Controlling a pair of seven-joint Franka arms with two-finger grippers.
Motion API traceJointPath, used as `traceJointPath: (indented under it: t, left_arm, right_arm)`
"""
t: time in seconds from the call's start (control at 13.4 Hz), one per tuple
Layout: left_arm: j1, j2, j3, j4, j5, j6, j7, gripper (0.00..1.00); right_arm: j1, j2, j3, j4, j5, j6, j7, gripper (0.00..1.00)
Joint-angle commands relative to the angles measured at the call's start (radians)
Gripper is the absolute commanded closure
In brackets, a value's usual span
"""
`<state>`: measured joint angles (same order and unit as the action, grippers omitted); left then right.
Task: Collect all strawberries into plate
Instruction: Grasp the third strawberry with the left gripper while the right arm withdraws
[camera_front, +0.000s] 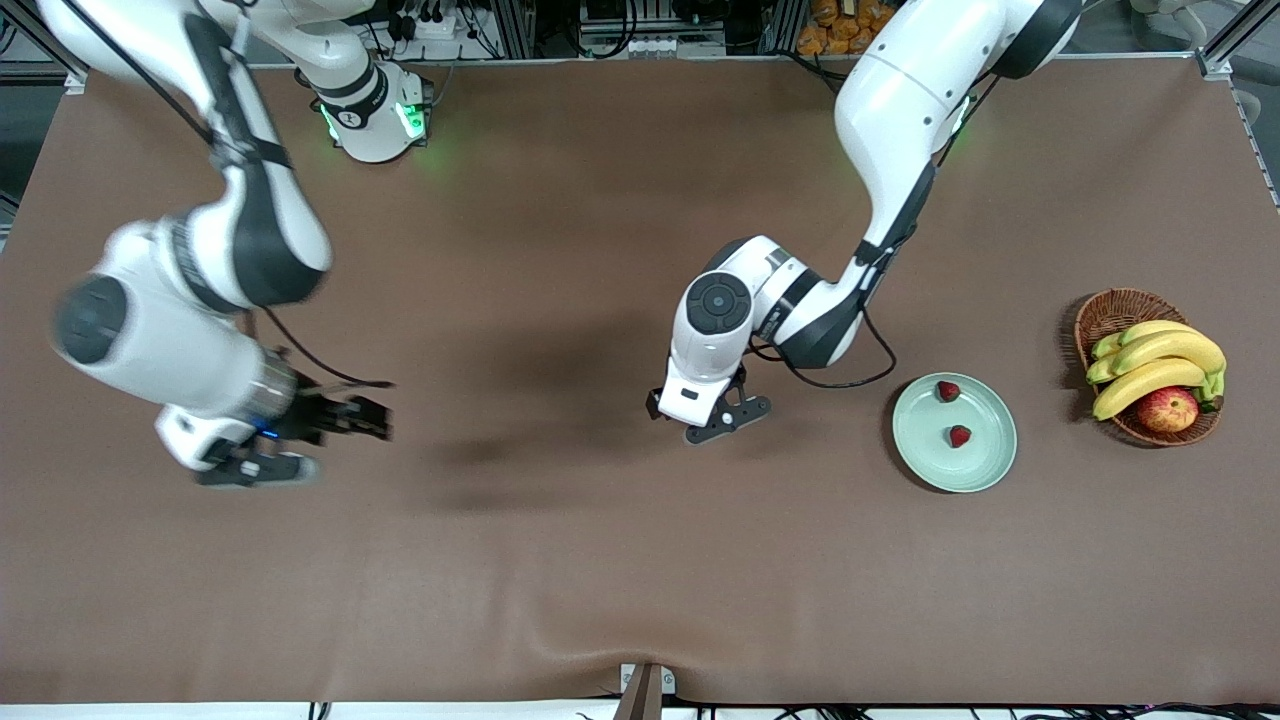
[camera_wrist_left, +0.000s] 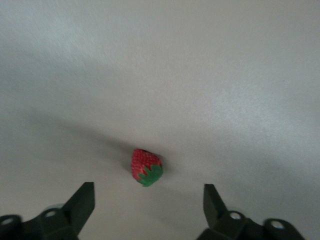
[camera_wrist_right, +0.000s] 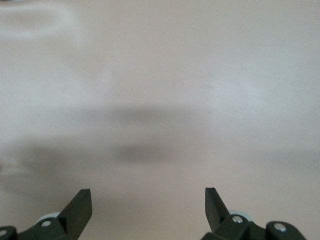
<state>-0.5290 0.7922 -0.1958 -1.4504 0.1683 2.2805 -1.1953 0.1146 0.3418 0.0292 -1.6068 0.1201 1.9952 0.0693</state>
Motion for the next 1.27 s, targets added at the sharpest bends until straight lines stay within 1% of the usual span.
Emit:
traceJointPath:
  t: [0.0,0.07,0.15,0.22,0.37,0.45,0.52,0.6,0.67,0.75,0.82,0.9,0.97,1.19]
  left_arm:
    - [-0.016,0.042,0.015,0.033,-0.006,0.02,-0.039,0.1]
    - [-0.019,0.051,0.015,0.032,-0.006,0.02,-0.049,0.14]
    - [-0.02,0.059,0.016,0.032,-0.004,0.02,-0.049,0.17]
    - [-0.028,0.067,0.018,0.033,-0.004,0.02,-0.049,0.18]
    - [-0.031,0.068,0.042,0.033,-0.006,0.025,-0.047,0.26]
    - [-0.032,0.07,0.044,0.033,-0.006,0.039,-0.047,0.26]
    - [-0.034,0.071,0.045,0.033,-0.006,0.043,-0.047,0.26]
    - [-0.036,0.076,0.045,0.033,-0.004,0.045,-0.047,0.33]
    - [-0.034,0.076,0.044,0.033,-0.004,0.045,-0.047,0.44]
    - [-0.034,0.079,0.044,0.033,-0.006,0.045,-0.047,0.58]
    - [-0.034,0.087,0.044,0.033,-0.006,0.045,-0.049,0.75]
    - [-0.036,0.088,0.044,0.033,-0.006,0.045,-0.049,0.9]
    - [-0.033,0.082,0.044,0.033,-0.004,0.045,-0.046,1.0]
    - [0.0,0.021,0.045,0.033,-0.003,0.034,-0.038,1.0]
  right_arm:
    - [-0.119,-0.141,0.02,-0.085,-0.03,-0.106,-0.043,0.0]
    - [-0.15,-0.174,0.018,-0.085,-0.037,-0.143,-0.077,0.0]
    - [-0.167,-0.206,0.018,-0.085,-0.072,-0.174,-0.118,0.0]
    - [-0.185,-0.234,0.018,-0.085,-0.106,-0.212,-0.134,0.0]
    - [-0.214,-0.294,0.018,-0.084,-0.12,-0.284,-0.163,0.0]
    - [-0.214,-0.319,0.017,-0.082,-0.131,-0.317,-0.175,0.0]
    - [-0.205,-0.337,-0.001,-0.078,-0.161,-0.347,-0.183,0.0]
    - [-0.194,-0.34,-0.03,-0.065,-0.171,-0.375,-0.187,0.0]
    - [-0.191,-0.352,-0.043,-0.052,-0.171,-0.409,-0.187,0.0]
    - [-0.191,-0.375,-0.046,-0.048,-0.169,-0.427,-0.181,0.0]
    - [-0.19,-0.394,-0.042,-0.051,-0.162,-0.438,-0.162,0.0]
    - [-0.19,-0.395,-0.035,-0.048,-0.157,-0.462,-0.102,0.0]
    - [-0.178,-0.403,-0.037,-0.048,-0.151,-0.472,-0.065,0.0]
    - [-0.174,-0.418,-0.04,-0.05,-0.126,-0.463,-0.077,0.0]
